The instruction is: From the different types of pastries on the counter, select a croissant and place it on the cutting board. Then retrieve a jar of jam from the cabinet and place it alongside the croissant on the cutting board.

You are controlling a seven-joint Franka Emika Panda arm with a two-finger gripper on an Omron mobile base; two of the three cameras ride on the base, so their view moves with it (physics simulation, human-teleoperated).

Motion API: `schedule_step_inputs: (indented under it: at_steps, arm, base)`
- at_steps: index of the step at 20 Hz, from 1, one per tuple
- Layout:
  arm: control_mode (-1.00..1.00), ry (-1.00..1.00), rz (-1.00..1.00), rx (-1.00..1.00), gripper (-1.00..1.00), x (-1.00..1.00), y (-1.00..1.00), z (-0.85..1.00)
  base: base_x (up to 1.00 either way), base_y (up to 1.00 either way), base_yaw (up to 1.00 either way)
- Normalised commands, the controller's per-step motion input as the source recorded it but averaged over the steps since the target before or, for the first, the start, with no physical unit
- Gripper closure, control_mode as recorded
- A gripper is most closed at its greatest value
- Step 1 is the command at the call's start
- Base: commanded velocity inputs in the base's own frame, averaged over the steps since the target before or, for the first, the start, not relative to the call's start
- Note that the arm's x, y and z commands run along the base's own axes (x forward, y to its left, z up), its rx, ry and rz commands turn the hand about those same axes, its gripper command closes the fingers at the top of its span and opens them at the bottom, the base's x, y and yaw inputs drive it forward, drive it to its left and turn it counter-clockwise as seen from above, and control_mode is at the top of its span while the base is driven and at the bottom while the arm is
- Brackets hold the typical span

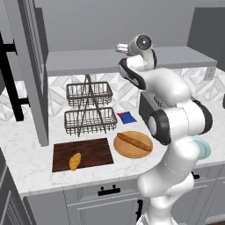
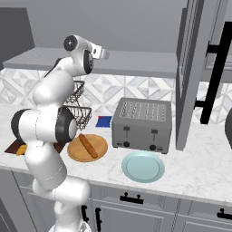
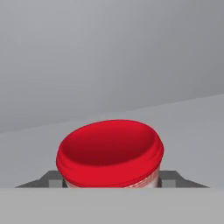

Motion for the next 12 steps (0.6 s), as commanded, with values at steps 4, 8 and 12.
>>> schedule_step_inputs:
  at_steps: [4, 8, 12]
  arm:
    - [-1.0, 0.11, 0.02, 0.08, 1.0, -0.94, -0.01, 0.48]
    - [-1.0, 0.13, 0.0, 0.04, 1.0, -1.0, 0.0, 0.7]
    - [-1.0, 0.01, 0.04, 0.0, 1.0, -1.0, 0.0, 0.84]
  base:
    - [0.0, 0.0, 0.0]
    - [0.0, 0.0, 0.0]
    - [0.0, 0.0, 0.0]
